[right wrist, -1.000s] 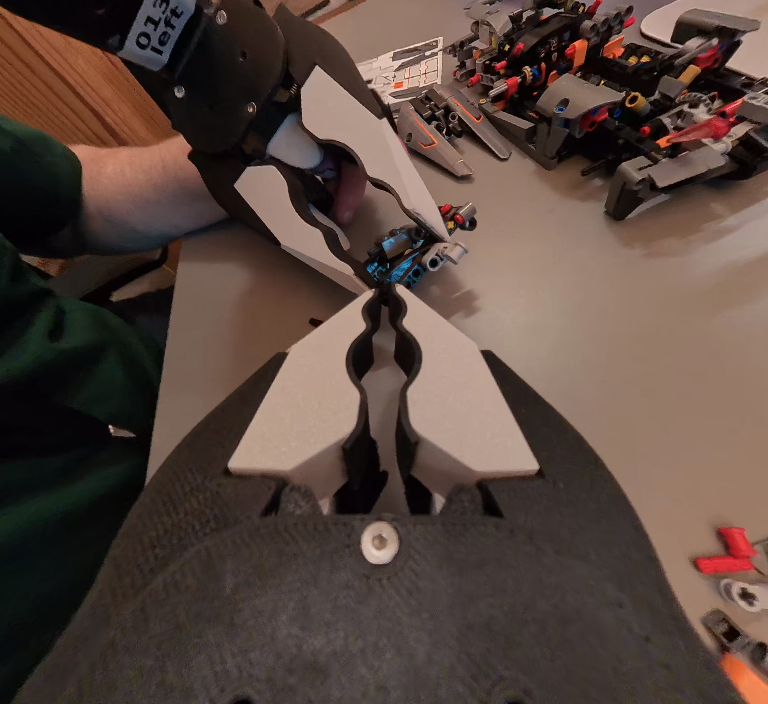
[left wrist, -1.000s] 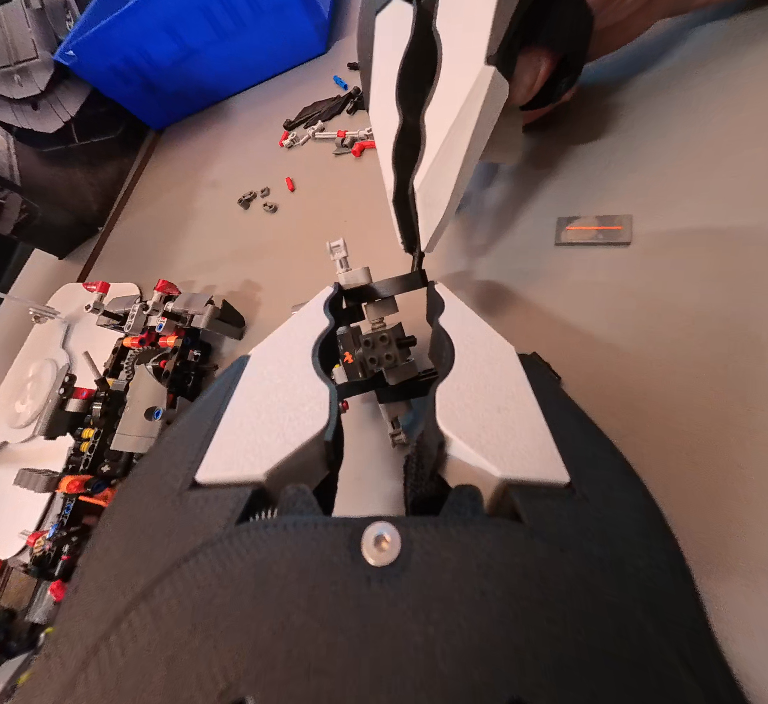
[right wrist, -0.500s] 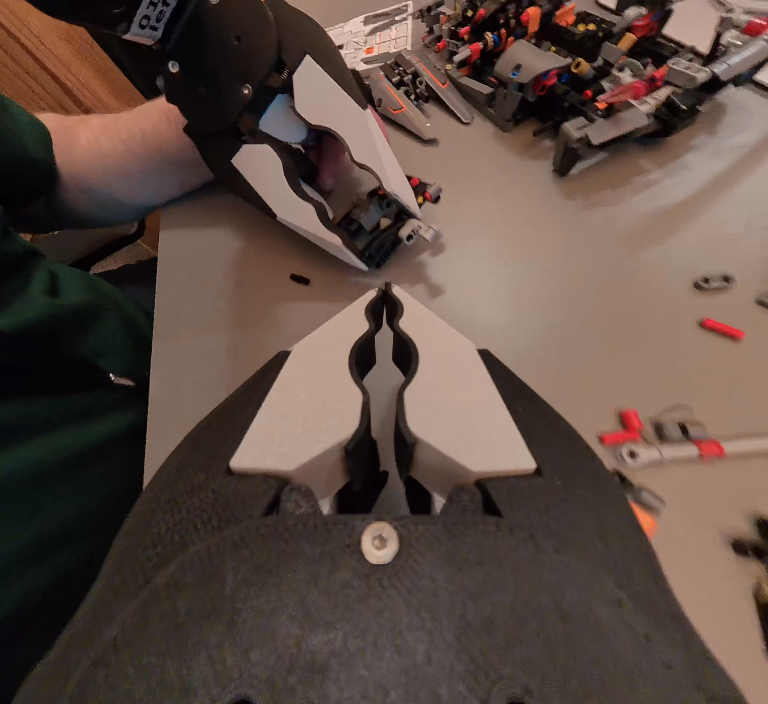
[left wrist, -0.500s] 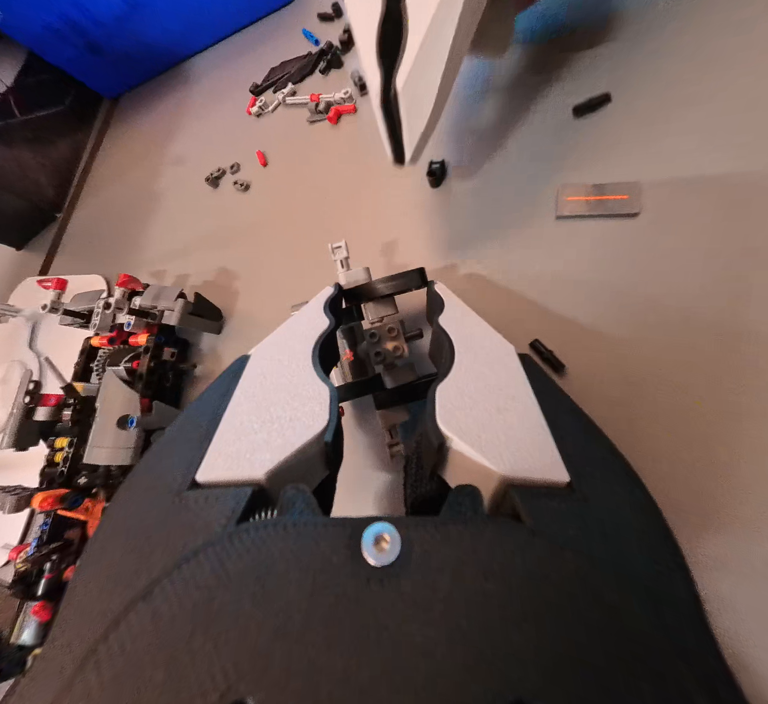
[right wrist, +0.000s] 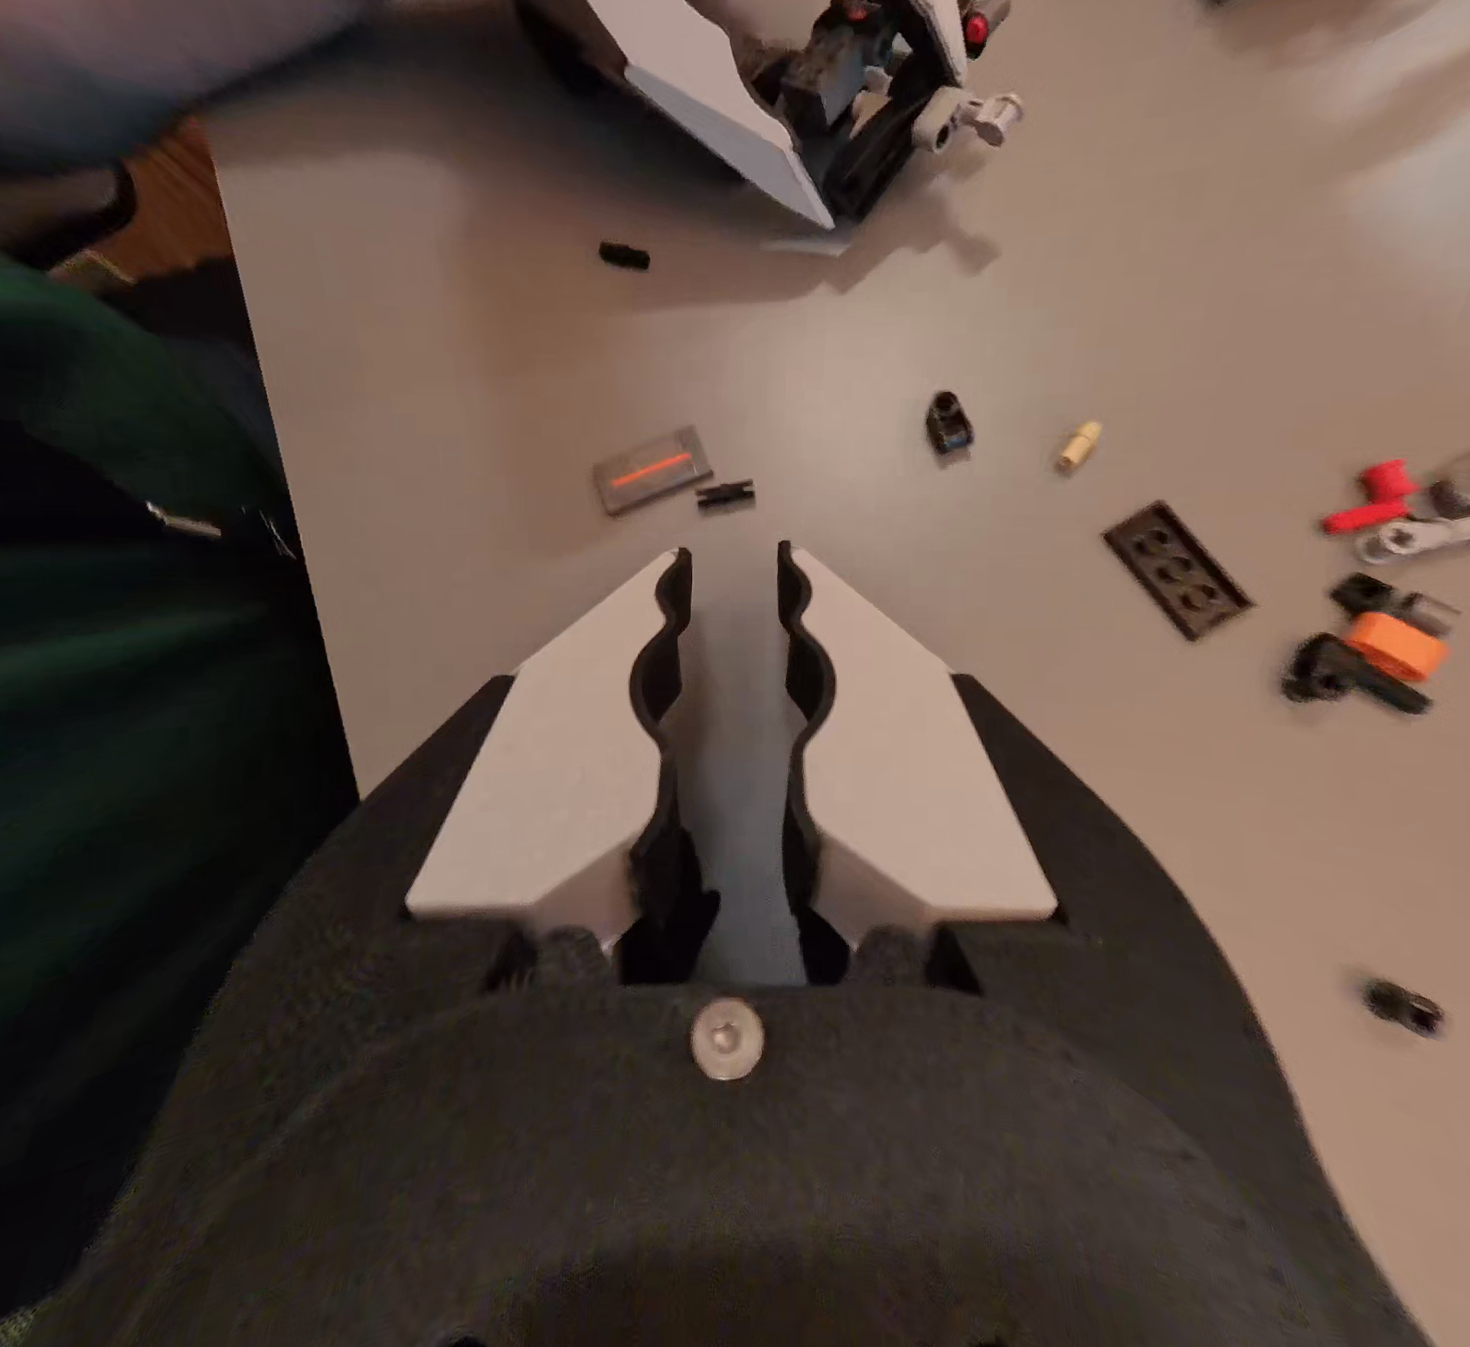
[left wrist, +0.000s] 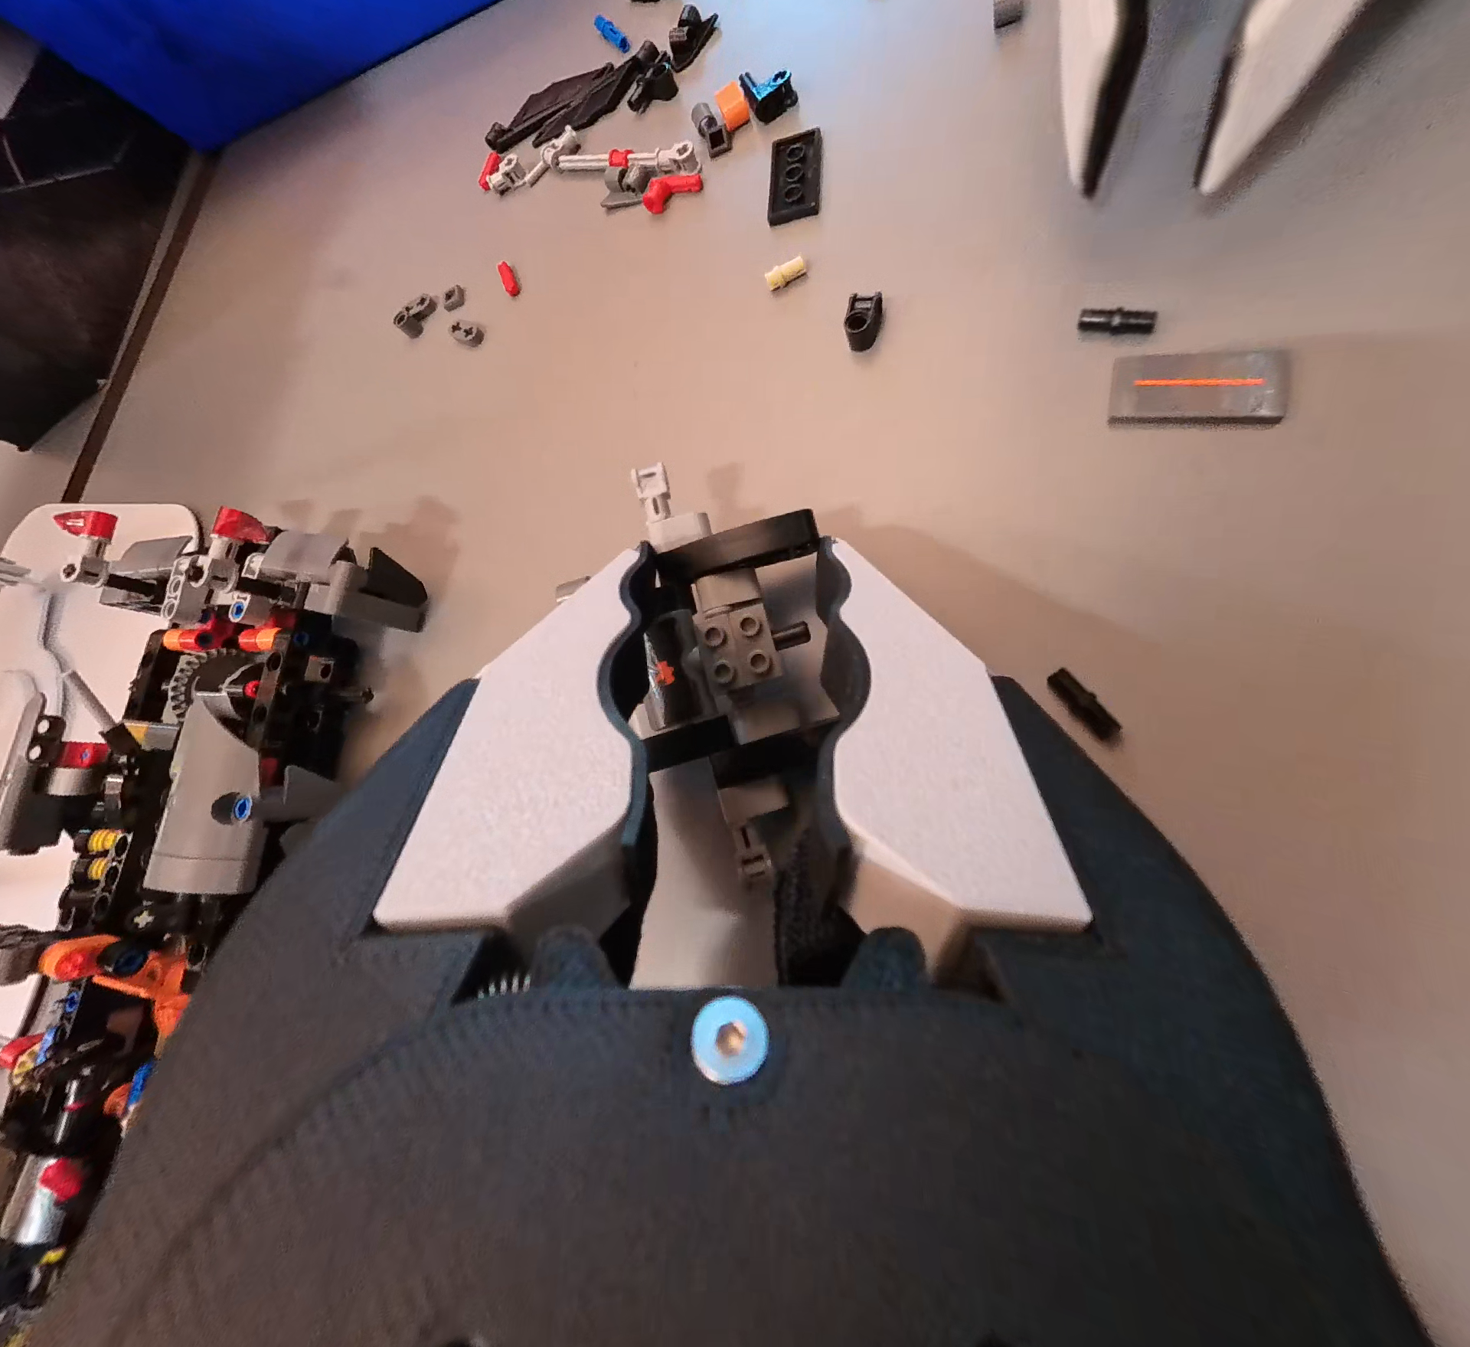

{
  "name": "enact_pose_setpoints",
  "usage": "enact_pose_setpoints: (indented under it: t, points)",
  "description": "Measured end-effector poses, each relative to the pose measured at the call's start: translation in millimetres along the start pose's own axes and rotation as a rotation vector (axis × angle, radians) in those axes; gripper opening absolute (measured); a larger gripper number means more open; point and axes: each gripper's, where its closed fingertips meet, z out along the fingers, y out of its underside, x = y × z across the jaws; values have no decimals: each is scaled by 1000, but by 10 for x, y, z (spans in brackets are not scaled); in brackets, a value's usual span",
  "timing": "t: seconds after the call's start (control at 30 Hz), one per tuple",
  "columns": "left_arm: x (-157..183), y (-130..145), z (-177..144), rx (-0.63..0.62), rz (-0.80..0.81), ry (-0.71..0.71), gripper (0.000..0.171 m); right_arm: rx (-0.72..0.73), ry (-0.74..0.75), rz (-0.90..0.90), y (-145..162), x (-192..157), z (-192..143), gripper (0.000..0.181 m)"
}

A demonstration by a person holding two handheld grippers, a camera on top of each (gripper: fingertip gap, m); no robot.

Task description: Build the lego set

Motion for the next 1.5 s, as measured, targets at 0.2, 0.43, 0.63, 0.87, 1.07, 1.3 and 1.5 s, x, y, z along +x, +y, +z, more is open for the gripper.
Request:
enact_pose_setpoints:
  t: [0.2, 0.43, 0.63, 0.87, 1.07, 1.3, 1.5]
  points:
    - [-9, 16, -6, 3, -7, -10, 38, -43, 22, -1, -67, -107, 215, 20]
    - [-9, 13, -12, 19, -22, 5, 38, -47, 47, 4, -115, -76, 304, 12]
    - [-11, 24, -9, 22, -36, 16, 38, -21, 59, 72, -141, -99, 288, 17]
    - [-17, 29, -3, 22, -46, 19, 38, -24, 52, 70, -206, -100, 398, 19]
    - [-19, 29, 1, 22, -48, 21, 38, 7, 74, 53, -210, -117, 345, 11]
    - [-19, 24, 4, 24, -43, 19, 38, -14, 100, 30, -165, -61, 381, 2]
    - [-21, 25, 7, 23, -46, 21, 38, -8, 100, 23, -151, -74, 368, 2]
